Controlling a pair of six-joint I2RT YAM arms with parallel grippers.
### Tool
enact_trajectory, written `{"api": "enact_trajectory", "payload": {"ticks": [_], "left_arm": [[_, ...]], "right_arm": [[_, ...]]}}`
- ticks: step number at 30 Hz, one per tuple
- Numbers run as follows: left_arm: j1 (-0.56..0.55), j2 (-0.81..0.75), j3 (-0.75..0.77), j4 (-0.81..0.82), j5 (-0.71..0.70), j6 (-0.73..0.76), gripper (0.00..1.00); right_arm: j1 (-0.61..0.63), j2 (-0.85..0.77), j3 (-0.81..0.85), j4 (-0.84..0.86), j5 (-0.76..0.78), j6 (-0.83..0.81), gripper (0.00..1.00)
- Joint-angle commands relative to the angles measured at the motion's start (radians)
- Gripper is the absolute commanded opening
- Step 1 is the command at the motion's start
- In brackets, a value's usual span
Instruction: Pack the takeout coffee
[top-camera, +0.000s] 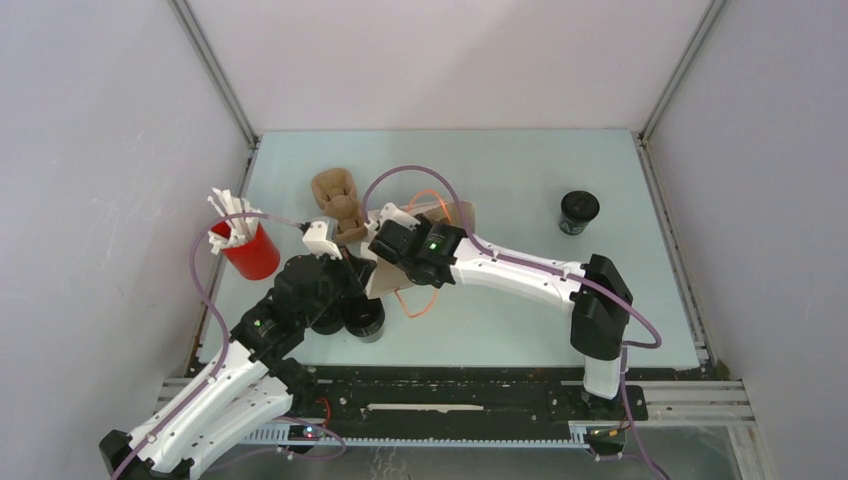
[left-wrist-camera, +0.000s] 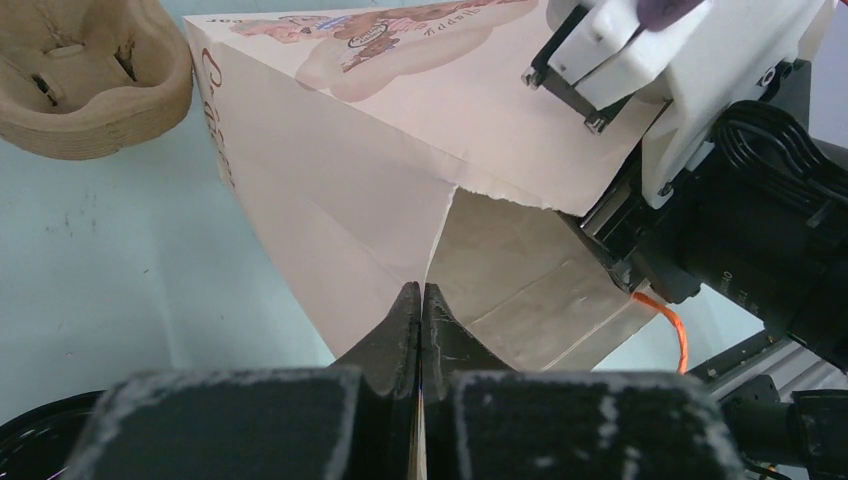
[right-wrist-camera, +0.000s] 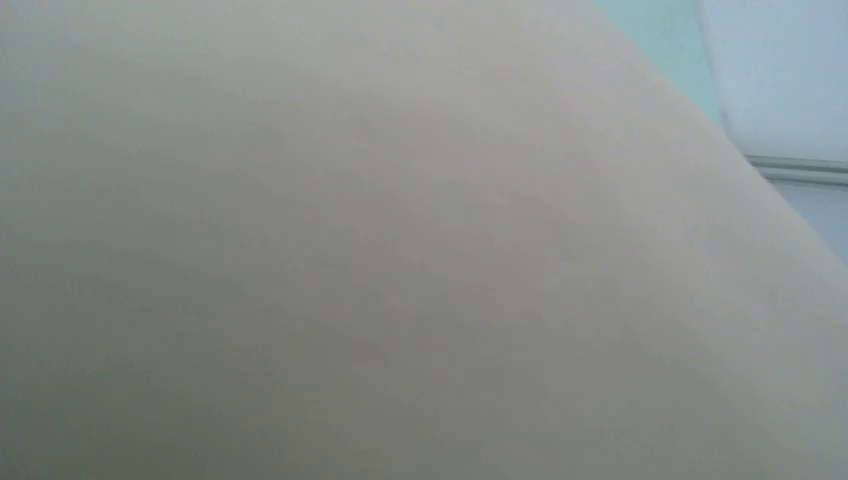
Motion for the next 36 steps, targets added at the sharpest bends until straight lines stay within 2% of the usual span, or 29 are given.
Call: {"api": "enact_trajectory", "payload": {"ticks": [1,4,6,9,11,14,17,21,26,29,36], "left_arm": [[-0.005,-0.006,0.039,0.003,0.004,-0.003,0.00],[-0.005,-0.007,0.035,0.003,0.002,-0.007,0.00],[-0.005,-0.006,0.035,0.002,0.003,-0.007,0.00],[-0.005,-0.010,0.035,-0.001,0.002,-0.007,0.00],[-0.005,-0.013,0.034,-0.005,-0.001,-0.006,0.00],[-0.005,-0.014,0.031,-0.008,-0.001,-0.007,0.00],[-0.005,-0.015,0.027,-0.004,0.002,-0.011,0.00],[-0.005,-0.015,0.035,-0.001,0.007,-0.013,0.00],[-0.006,-0.014,0.040,0.000,0.008,-0.016,0.00],[-0.007,-0.010,0.024,0.015,0.020,-0.027,0.00],[-0.014,-0.023,0.007,0.016,0.017,-0.033,0.00]], "right_arm": [[0.006,-0.044,-0.013,0.065,0.008,0.017,0.49],[0.007,-0.064,-0.030,0.110,0.001,0.052,0.39],[0.001,-0.060,-0.031,0.118,0.007,0.082,0.38],[-0.008,-0.051,-0.043,0.136,0.061,0.073,0.51],[-0.019,-0.051,-0.052,0.141,0.041,0.052,0.55],[-0.024,-0.057,-0.083,0.170,0.012,-0.001,0.56],[-0.016,-0.079,-0.165,0.284,-0.019,-0.096,0.58],[-0.001,-0.052,-0.167,0.283,-0.076,-0.183,0.58],[0.019,-0.052,-0.154,0.238,-0.153,-0.160,0.59],[0.023,-0.057,-0.179,0.262,-0.126,-0.180,0.62],[-0.038,-0.045,-0.182,0.318,-0.114,-0.237,0.60]]}}
